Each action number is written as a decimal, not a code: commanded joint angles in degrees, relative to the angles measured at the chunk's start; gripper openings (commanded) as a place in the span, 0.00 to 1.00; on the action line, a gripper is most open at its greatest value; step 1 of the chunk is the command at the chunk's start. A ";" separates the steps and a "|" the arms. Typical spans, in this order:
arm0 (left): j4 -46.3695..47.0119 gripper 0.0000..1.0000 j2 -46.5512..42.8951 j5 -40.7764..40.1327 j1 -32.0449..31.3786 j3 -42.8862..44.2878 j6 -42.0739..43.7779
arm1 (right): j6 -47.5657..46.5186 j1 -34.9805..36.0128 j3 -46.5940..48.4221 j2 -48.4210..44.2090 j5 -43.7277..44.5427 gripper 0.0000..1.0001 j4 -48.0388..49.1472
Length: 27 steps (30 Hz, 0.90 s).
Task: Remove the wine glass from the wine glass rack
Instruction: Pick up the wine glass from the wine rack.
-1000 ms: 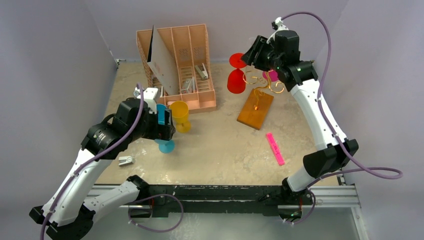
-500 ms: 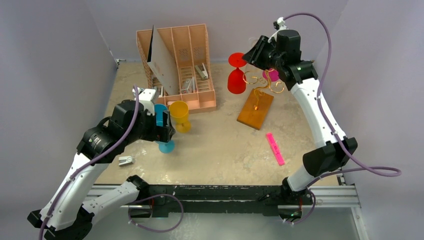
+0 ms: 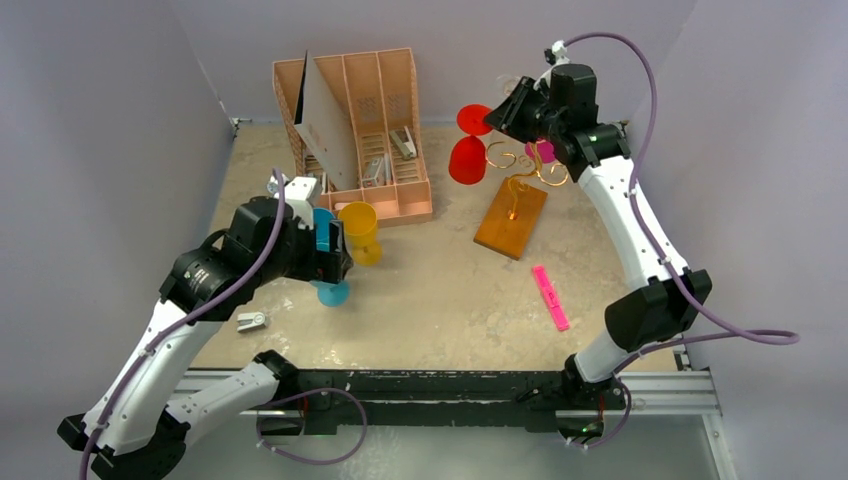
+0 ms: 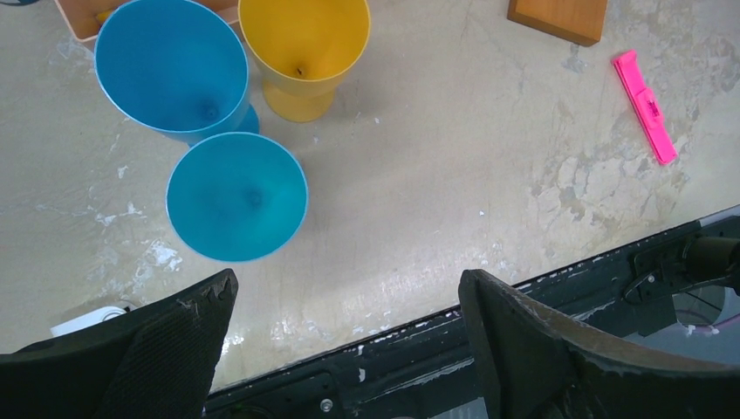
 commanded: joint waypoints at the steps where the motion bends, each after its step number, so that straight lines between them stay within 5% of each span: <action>1: 1.20 0.96 0.49 0.53 0.13 1.37 0.61 | -0.34 -0.30 -2.34 -1.43 0.44 0.26 2.88; 8: 1.08 0.95 1.59 0.96 0.16 2.35 1.05 | -0.43 -0.34 -2.22 -1.30 -0.83 0.21 2.50; 16: -0.61 0.95 1.89 -0.47 0.15 3.52 0.78 | -1.22 -0.34 -2.86 -1.95 -0.93 0.05 2.45; 27: -1.27 0.92 0.31 -4.23 0.16 3.98 -0.93 | -1.36 -0.34 -1.96 -2.53 -1.14 0.00 1.72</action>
